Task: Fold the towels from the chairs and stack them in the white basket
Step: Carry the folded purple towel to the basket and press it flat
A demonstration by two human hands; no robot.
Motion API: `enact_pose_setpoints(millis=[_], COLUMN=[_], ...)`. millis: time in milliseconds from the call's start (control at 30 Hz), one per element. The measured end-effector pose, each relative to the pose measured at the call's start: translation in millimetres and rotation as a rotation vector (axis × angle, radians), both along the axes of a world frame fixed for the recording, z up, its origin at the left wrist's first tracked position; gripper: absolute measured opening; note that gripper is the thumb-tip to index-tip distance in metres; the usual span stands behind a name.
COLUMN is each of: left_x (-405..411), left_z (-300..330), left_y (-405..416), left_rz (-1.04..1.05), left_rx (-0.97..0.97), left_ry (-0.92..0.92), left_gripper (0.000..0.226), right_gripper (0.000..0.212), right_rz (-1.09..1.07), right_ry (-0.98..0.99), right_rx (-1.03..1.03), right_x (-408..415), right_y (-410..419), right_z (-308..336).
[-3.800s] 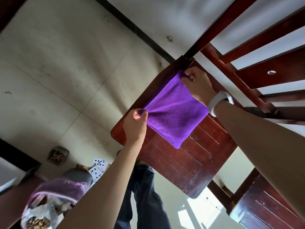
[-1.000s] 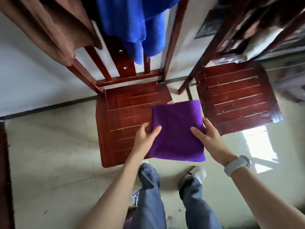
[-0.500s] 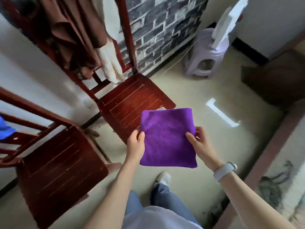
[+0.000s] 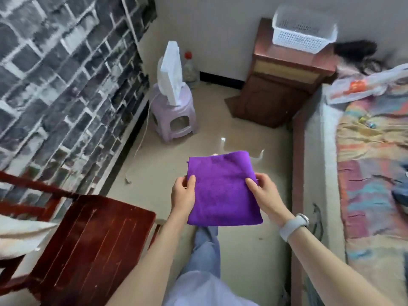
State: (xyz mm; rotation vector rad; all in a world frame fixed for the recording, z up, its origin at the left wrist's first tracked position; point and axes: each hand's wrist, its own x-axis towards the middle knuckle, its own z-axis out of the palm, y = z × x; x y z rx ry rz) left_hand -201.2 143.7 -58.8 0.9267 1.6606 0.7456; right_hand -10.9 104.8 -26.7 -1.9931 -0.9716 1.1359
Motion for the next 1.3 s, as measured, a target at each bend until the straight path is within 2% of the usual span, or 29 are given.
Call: enact_pose_setpoints(millis=[200,367,500,867,1033,1200,1300], left_x=[74,144,207,402,487,546,569], left_z=[12,35,48,45,48,34,16], left_y=[147,257,330,520,618,709,752], left_rz=[-0.081,-0.301,-0.419,-0.39,-0.407,-0.4,-0.389], left_rx=[-0.005,0.031,0.072,0.106,0.121,0.161,0.168], left_ry=[-0.043,-0.014,0.032,0.072,0.102,0.15,0.187], left_gripper=[0.024,0.023,0.025,0.024,0.027,0.031,0.031], right_gripper=[0.013,0.008,0.007,0.016,0.016,0.015,0.023], right_rz=[-0.138,-0.25,-0.307,-0.254,-0.298,-0.299,-0.314], right_ry=[0.204,0.308,0.26,0.138,0.118,0.136,0.159], right_rx=[-0.064,-0.057,-0.007,0.086,0.098,0.133,0.147], right_x=[74,140,196,390,472,523,541], right_y=[127,209,264,467,561,653,697], right_z=[14,41,46,24,19,7,-9])
